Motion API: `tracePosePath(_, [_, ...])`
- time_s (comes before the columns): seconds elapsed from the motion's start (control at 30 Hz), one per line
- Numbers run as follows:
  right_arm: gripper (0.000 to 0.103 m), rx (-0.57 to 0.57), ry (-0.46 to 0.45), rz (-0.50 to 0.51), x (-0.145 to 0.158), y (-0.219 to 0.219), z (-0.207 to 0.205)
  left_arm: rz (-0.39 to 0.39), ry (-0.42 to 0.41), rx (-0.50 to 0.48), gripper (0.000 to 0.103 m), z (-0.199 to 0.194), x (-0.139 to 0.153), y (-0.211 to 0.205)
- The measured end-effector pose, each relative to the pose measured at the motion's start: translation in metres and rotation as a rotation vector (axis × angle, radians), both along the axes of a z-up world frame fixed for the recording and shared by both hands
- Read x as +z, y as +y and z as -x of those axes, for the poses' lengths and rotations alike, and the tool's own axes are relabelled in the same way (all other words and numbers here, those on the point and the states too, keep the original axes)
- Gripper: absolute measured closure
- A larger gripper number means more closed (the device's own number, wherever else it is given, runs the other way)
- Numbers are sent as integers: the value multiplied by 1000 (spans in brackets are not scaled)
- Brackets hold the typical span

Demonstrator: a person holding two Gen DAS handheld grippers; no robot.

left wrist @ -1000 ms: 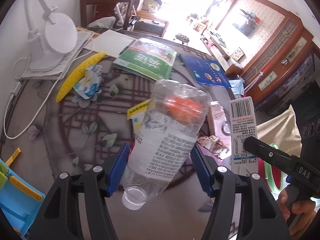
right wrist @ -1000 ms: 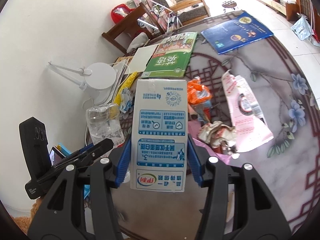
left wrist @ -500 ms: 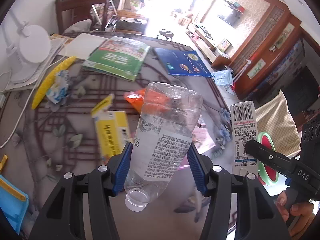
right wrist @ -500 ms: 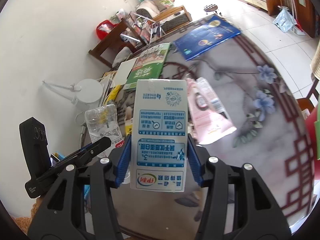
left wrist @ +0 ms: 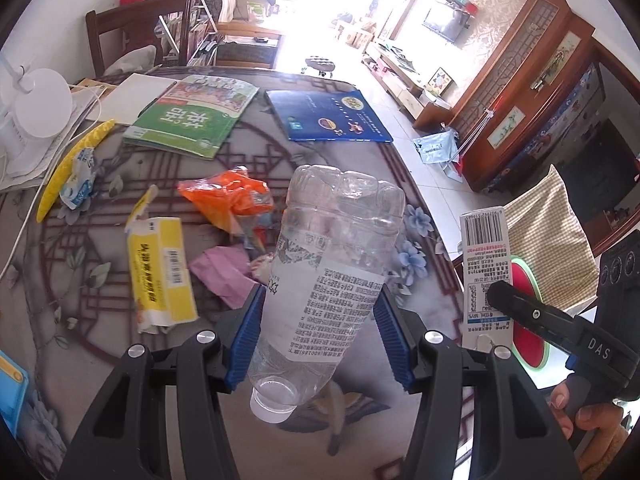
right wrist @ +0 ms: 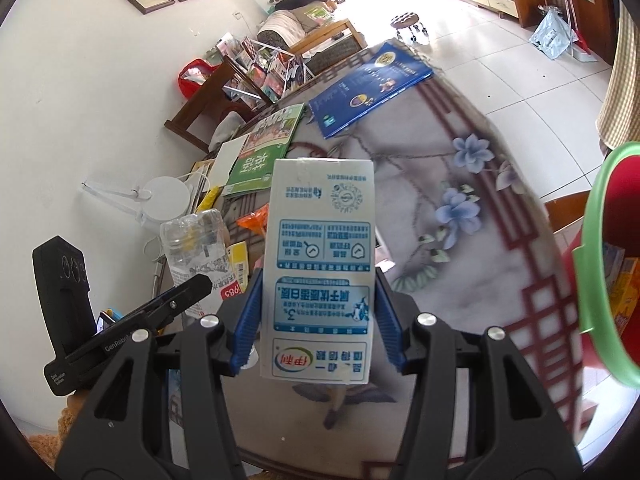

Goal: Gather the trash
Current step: 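Carry the held bottle and milk carton to the red bin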

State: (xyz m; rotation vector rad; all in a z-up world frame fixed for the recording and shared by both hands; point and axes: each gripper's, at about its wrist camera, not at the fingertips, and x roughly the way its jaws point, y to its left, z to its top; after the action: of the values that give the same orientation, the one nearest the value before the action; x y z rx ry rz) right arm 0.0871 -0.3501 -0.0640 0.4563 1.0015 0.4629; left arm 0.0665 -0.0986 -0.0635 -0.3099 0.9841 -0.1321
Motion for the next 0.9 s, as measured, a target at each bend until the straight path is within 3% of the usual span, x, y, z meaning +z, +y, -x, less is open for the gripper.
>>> tracePosePath(0.43, [52, -10, -1, -42, -4, -51, -3, -36, -2, -1, 51, 0, 9, -50])
tracePosePath(0.9, [52, -98, -9, -52, -3, -113, 10, -47, -25, -84, 51, -8, 20, -113])
